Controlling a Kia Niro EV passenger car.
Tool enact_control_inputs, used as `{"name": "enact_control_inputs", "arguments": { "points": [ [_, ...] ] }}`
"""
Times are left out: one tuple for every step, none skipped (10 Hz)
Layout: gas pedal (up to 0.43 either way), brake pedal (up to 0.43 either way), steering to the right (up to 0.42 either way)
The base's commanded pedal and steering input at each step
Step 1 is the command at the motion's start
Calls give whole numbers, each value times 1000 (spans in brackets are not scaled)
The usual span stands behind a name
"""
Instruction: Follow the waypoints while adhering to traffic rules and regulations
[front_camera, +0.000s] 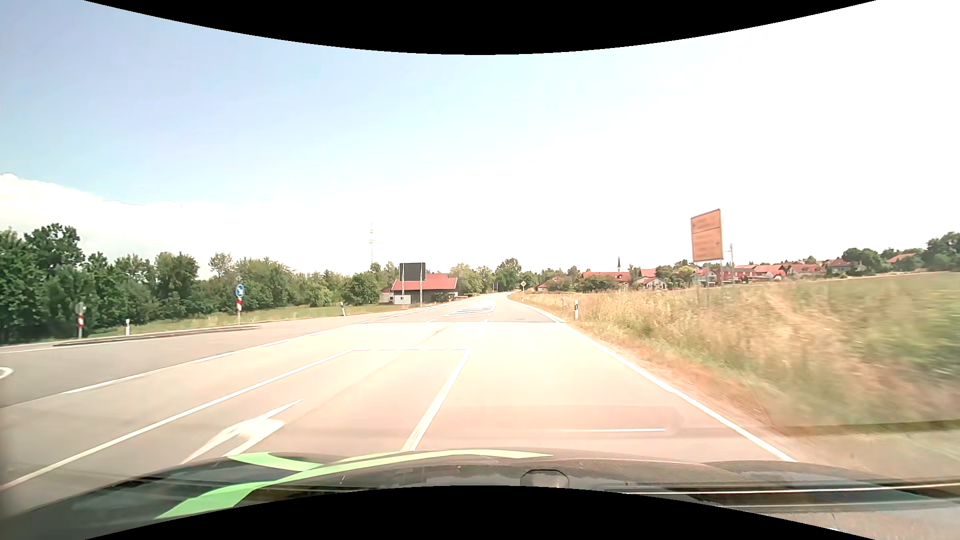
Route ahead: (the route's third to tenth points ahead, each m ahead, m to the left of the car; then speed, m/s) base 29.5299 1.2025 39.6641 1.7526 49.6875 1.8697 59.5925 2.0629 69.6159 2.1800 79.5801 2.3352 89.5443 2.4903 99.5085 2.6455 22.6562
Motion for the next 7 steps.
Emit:
{"name": "enact_control_inputs", "arguments": {
  "points": [
    [177,0,-4],
    [189,0,-2],
    [197,0,-1],
    [197,0,-1],
    [197,0,-2],
    [177,0,-2],
    [157,0,-3]
  ]
}}
